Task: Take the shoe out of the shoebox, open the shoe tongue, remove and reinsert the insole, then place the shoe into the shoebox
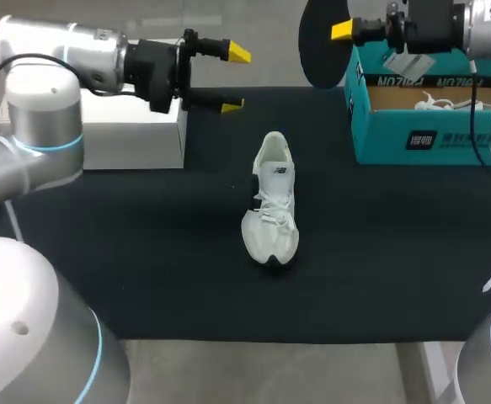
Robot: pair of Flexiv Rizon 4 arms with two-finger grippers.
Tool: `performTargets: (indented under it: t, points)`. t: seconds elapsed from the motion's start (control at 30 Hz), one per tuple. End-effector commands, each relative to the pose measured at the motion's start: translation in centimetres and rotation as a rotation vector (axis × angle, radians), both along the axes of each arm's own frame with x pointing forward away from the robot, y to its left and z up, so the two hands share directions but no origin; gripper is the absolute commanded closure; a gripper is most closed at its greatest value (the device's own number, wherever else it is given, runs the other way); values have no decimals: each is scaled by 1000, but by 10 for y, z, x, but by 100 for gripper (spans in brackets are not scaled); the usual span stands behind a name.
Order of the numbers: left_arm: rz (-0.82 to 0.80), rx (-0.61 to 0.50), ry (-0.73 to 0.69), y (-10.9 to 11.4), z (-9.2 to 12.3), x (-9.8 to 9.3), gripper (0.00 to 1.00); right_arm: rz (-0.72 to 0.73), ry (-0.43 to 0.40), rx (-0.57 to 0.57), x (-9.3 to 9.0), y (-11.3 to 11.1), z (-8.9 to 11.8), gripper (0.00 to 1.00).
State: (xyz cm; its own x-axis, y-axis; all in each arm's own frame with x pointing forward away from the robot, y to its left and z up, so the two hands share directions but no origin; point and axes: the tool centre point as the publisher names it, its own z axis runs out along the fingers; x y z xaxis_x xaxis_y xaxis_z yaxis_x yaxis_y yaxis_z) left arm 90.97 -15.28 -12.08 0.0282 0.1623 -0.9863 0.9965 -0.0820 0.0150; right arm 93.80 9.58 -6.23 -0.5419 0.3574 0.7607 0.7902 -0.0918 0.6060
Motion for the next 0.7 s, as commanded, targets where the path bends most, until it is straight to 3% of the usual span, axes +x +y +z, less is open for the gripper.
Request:
performTargets:
  t: [0.03,0.2,0.3,0.4,0.7]
  points:
    - [3,55,24,74,13,-14,0,-6,0,-6,-1,3,2,100]
    - [-78,144,18,114,24,-28,0,-1,7,-14,0,6,0,100]
    - [-109,160,34,137,42,-37,0,0,10,-18,-1,8,-2,100]
    - [-114,266,66,162,49,-47,0,1,12,-23,-2,9,-3,100]
    - [59,448,55,235,67,-68,0,-46,-32,-36,-4,7,1,100]
